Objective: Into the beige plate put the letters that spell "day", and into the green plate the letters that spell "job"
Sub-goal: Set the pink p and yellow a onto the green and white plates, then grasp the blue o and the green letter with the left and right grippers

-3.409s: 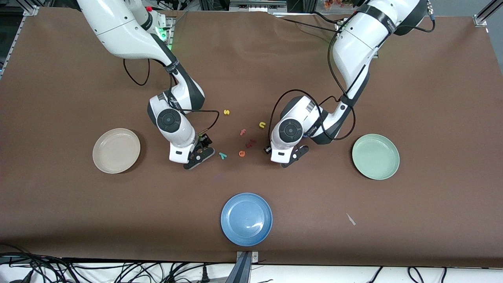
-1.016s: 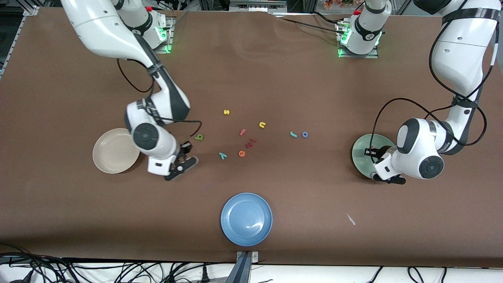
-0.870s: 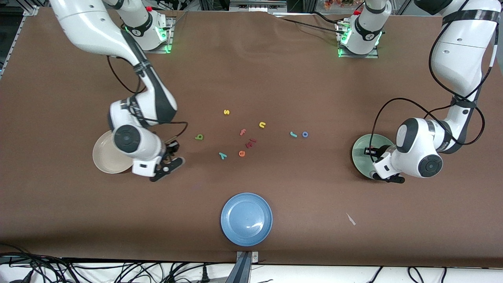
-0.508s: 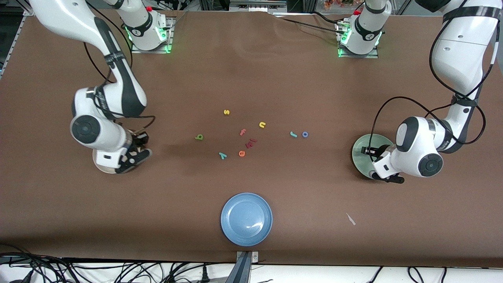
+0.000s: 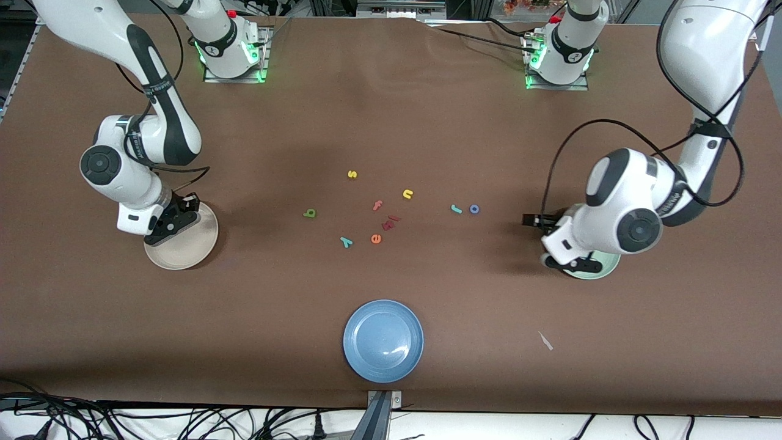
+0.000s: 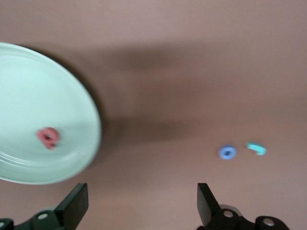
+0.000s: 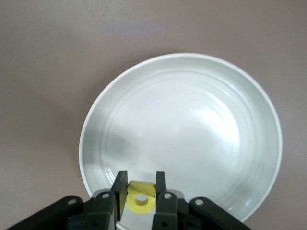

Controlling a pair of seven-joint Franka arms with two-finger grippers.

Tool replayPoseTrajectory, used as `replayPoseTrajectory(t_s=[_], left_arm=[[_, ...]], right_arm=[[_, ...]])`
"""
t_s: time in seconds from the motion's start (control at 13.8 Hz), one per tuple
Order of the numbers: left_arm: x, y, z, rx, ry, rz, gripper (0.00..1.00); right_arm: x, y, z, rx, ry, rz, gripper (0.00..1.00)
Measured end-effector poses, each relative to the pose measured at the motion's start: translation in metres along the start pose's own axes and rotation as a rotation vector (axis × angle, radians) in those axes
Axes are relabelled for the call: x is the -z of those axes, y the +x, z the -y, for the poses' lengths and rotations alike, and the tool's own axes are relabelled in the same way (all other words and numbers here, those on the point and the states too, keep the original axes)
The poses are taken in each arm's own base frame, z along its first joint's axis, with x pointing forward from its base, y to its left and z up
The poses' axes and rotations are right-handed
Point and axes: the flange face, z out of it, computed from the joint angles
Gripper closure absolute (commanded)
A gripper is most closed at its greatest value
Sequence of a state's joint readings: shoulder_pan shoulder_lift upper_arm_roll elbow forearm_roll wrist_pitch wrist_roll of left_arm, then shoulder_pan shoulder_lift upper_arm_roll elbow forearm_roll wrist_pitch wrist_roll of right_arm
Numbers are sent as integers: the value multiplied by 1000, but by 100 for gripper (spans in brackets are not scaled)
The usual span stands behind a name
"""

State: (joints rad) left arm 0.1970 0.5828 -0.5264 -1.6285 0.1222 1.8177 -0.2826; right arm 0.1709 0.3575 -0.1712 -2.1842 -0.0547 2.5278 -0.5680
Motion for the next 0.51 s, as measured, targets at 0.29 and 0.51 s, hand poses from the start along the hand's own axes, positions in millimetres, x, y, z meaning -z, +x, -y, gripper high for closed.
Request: replayPoseTrajectory(t_s=[0.29, 0.51], left_arm=[[-21, -18, -52, -36, -13, 12, 9], [-59, -30, -84, -107, -12, -46, 25]], right_arm=[[18, 14, 10, -15, 43, 0, 0], [54, 49, 35, -127, 146, 3, 0]])
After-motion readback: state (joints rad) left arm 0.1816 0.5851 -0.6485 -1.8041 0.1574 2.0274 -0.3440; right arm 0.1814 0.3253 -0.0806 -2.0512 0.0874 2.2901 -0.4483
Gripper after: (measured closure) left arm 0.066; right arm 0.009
